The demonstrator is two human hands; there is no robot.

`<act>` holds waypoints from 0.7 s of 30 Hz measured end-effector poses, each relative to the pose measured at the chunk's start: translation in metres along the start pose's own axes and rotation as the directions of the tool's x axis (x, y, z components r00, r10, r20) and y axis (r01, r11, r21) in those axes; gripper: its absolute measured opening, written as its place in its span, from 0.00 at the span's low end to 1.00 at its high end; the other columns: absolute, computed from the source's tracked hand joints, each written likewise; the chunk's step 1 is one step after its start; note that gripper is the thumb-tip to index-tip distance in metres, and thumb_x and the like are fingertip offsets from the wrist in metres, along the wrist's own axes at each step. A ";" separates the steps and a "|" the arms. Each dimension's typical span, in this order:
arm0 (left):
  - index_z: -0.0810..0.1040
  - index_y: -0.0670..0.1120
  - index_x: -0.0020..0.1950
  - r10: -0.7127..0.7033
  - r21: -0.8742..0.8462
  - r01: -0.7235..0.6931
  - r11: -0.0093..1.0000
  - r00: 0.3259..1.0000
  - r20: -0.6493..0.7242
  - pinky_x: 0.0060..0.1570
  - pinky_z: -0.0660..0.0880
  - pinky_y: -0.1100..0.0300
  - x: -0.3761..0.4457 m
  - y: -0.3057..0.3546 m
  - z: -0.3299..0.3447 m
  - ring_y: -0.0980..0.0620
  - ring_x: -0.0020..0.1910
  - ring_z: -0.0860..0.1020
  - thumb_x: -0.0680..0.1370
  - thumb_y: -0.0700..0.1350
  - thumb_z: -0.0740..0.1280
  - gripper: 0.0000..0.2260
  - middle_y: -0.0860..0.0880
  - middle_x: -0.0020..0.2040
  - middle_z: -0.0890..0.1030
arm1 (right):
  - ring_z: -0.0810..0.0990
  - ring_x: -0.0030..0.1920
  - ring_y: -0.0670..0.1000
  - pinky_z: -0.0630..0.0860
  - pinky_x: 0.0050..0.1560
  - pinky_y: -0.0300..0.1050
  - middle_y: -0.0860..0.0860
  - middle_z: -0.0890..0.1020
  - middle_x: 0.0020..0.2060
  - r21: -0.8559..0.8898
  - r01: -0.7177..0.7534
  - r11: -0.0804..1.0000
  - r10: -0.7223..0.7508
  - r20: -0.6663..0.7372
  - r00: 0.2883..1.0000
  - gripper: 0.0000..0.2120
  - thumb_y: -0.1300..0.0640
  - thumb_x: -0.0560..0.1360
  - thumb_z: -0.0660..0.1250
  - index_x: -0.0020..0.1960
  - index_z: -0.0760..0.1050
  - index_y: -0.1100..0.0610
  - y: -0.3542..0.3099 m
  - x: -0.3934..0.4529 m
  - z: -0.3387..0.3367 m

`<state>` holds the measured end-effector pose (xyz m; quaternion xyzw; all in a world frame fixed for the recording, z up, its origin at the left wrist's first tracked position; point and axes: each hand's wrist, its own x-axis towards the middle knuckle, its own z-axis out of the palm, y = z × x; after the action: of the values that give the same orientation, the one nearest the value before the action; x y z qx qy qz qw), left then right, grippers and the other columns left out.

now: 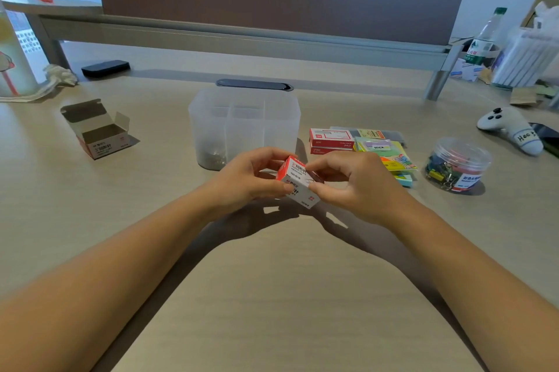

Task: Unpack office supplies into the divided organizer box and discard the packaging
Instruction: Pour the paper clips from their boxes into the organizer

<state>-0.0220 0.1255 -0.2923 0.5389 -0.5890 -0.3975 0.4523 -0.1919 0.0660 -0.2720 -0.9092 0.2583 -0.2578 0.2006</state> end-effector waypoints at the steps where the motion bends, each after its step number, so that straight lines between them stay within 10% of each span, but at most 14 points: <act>1: 0.73 0.55 0.49 -0.001 0.005 0.001 1.000 1.000 0.000 0.51 0.79 0.55 0.000 0.000 0.000 0.47 0.57 0.77 0.72 0.37 0.67 0.14 0.48 0.52 0.79 | 0.78 0.50 0.48 0.81 0.45 0.47 0.55 0.82 0.53 -0.032 0.020 0.999 -0.021 -0.001 1.000 0.16 0.56 0.71 0.68 0.57 0.76 0.58 -0.001 0.000 0.000; 11: 0.73 0.52 0.46 0.028 0.047 -0.028 0.998 1.000 -0.008 0.49 0.79 0.57 0.001 0.000 -0.002 0.48 0.52 0.78 0.70 0.37 0.69 0.12 0.51 0.47 0.78 | 0.79 0.50 0.50 0.79 0.40 0.39 0.57 0.82 0.53 -0.127 0.120 0.985 -0.122 -0.001 0.993 0.13 0.59 0.72 0.66 0.56 0.76 0.59 -0.002 0.002 0.004; 21: 0.71 0.53 0.48 -0.003 -0.104 0.003 0.995 1.000 0.007 0.50 0.79 0.52 0.001 0.000 -0.004 0.45 0.53 0.78 0.69 0.33 0.68 0.17 0.47 0.50 0.77 | 0.79 0.47 0.51 0.80 0.39 0.46 0.53 0.80 0.44 0.216 -0.059 0.975 0.086 -0.119 0.989 0.06 0.63 0.74 0.61 0.49 0.74 0.58 -0.001 0.007 0.000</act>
<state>-0.0184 0.1249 -0.2909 0.5142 -0.5683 -0.4300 0.4772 -0.1861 0.0629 -0.2688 -0.8542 0.2748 -0.3338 0.2888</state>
